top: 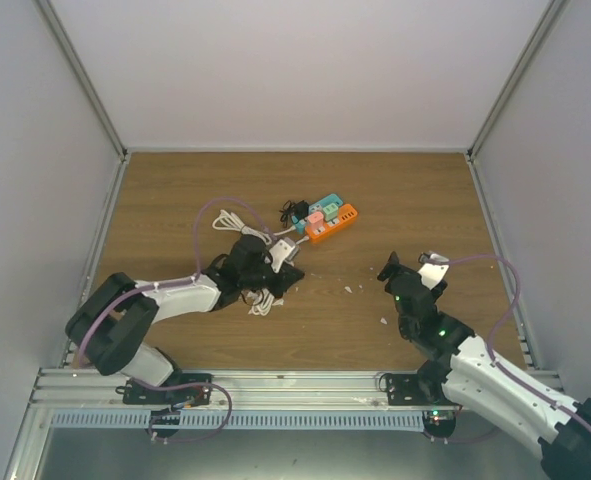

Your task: Insert the plug

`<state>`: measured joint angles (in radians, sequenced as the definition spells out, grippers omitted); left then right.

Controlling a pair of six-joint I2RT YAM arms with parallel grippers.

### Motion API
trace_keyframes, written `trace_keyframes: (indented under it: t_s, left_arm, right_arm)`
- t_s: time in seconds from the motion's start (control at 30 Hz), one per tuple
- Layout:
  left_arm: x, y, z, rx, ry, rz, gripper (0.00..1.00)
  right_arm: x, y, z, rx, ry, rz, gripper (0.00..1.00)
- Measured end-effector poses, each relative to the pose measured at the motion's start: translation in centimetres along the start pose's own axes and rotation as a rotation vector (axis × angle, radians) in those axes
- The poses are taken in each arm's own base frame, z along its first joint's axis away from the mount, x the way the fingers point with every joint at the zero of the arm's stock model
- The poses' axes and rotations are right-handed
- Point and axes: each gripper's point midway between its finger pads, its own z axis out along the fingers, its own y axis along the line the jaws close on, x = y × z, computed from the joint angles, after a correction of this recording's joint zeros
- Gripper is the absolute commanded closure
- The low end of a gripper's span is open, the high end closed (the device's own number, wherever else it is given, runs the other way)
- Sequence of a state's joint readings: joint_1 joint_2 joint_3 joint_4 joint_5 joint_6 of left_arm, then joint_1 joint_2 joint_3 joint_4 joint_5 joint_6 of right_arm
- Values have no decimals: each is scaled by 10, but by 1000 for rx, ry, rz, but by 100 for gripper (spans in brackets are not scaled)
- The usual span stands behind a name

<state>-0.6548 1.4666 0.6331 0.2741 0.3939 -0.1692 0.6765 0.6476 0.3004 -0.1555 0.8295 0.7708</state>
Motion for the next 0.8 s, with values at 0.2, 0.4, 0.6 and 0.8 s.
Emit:
trace_keyframes:
  t_s: [0.2, 0.4, 0.6, 0.8]
  left_arm:
    - [57, -2, 16, 38, 148, -67, 100]
    - [75, 9, 20, -6, 187, -93, 100]
    - [81, 30, 22, -94, 193, -103, 100]
    - [77, 46, 19, -132, 169, -145, 100]
  right_arm:
    - [3, 0, 1, 6, 8, -11, 0]
    - [3, 0, 2, 7, 9, -12, 0]
    - [4, -1, 2, 9, 11, -15, 0]
    - [4, -1, 2, 9, 12, -16, 0]
